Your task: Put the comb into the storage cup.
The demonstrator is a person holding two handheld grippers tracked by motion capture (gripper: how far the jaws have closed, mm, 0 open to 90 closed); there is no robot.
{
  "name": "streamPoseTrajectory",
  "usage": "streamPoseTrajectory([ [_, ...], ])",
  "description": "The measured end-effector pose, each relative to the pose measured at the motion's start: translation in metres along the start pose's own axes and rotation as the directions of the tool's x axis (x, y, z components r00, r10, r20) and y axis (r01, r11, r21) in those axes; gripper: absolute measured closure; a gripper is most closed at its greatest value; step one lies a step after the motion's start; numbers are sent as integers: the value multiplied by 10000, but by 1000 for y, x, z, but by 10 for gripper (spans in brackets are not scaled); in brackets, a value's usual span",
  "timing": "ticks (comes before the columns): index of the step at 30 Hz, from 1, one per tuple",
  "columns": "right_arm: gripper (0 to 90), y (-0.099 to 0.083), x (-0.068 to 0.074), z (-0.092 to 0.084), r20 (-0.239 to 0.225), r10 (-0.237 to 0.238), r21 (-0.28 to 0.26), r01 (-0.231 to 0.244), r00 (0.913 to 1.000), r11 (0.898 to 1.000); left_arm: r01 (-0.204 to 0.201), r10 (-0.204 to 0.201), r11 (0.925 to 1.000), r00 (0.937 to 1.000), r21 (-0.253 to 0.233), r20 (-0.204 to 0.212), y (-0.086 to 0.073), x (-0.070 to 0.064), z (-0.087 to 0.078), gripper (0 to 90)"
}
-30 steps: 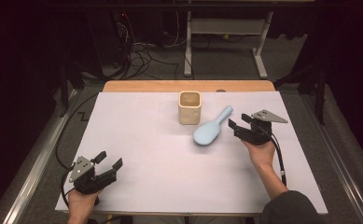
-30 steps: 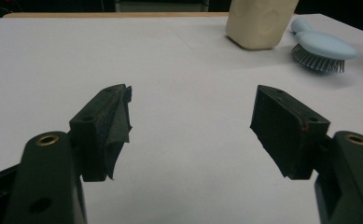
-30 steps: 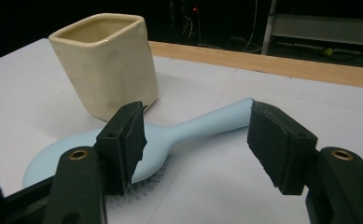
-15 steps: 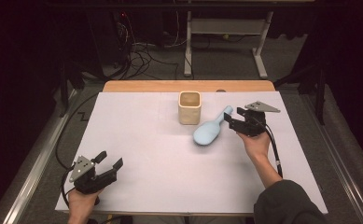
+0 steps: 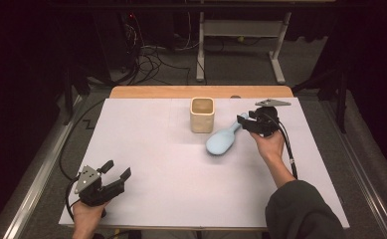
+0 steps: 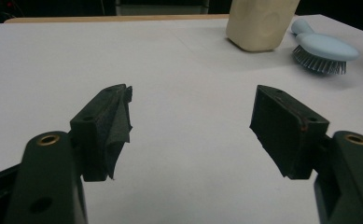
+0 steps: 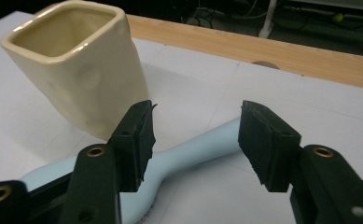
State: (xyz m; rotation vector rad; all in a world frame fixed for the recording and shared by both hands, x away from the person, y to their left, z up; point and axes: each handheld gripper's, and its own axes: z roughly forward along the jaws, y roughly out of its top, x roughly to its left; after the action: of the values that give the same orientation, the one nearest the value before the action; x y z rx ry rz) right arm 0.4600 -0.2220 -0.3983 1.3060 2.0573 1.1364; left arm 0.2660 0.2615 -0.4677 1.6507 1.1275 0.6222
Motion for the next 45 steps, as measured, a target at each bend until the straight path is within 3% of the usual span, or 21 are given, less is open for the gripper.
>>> streamPoseTrajectory([
  [1,510,6,0,3,75,-214,335,212,9997,9992,-5,5,10000,10000,5,6,0,0,0,292],
  [2,510,6,0,3,75,-214,335,212,9997,9992,-8,8,10000,10000,-2,4,0,0,0,292],
  [3,571,11,0,7,-9,-235,861,235,9997,9960,-9,9,10000,10000,-10,12,0,0,0,292],
  [4,571,11,0,7,-9,-235,861,235,9997,9960,-9,9,10000,10000,-10,12,0,0,0,292],
  [5,577,15,0,13,-67,-375,1407,381,9993,9893,-21,21,10000,10000,-21,18,0,0,0,292],
  [11,590,24,4,27,-191,-425,2130,456,9989,9760,19,-19,10000,10000,-43,45,0,0,0,292],
  [12,595,28,6,32,-246,-472,2437,518,9986,9685,16,-16,10000,10000,-51,48,0,0,0,292],
  [13,595,28,6,32,-246,-472,2437,518,9986,9685,11,-10,10000,10000,-47,53,0,0,0,292],
  [20,644,38,6,46,-266,-749,3360,794,9968,9385,11,-11,10000,9999,-55,137,0,-1,-1,292],
  [21,674,38,5,53,-103,-997,3730,963,9950,9228,2,-1,10000,9999,-59,135,0,-1,-1,292],
  [24,703,39,4,57,-133,-895,3859,877,9959,9184,22,-21,10000,9999,-64,139,0,-1,-1,292],
  [25,736,40,4,62,-87,-916,4054,872,9958,9100,14,-13,10000,9999,-66,134,0,-1,-1,292],
  [26,736,40,4,62,-87,-916,4054,872,9958,9100,16,-15,10000,9999,-78,129,0,-1,-1,292],
  [28,770,41,7,68,-78,-1076,4244,1008,9942,8999,17,-16,10000,9999,-92,128,0,-1,-1,292],
  [31,798,41,10,74,-77,-1237,4339,1148,9923,8936,33,-32,9999,9999,-99,145,0,-1,-1,292],
  [37,830,38,11,82,85,-1458,4602,1255,9893,8789,48,-46,9999,9998,-113,180,0,-1,-2,292],
  [38,837,38,11,85,174,-1497,4724,1238,9886,8726,45,-43,9999,9998,-112,180,0,-1,-2,292],
  [42,848,38,12,88,270,-1542,4806,1224,9877,8684,53,-51,9999,9998,-122,181,0,-2,-2,292],
  [45,855,39,14,90,310,-1707,4970,1330,9848,8575,52,-50,9999,9998,-114,187,0,-2,-2,292],
])
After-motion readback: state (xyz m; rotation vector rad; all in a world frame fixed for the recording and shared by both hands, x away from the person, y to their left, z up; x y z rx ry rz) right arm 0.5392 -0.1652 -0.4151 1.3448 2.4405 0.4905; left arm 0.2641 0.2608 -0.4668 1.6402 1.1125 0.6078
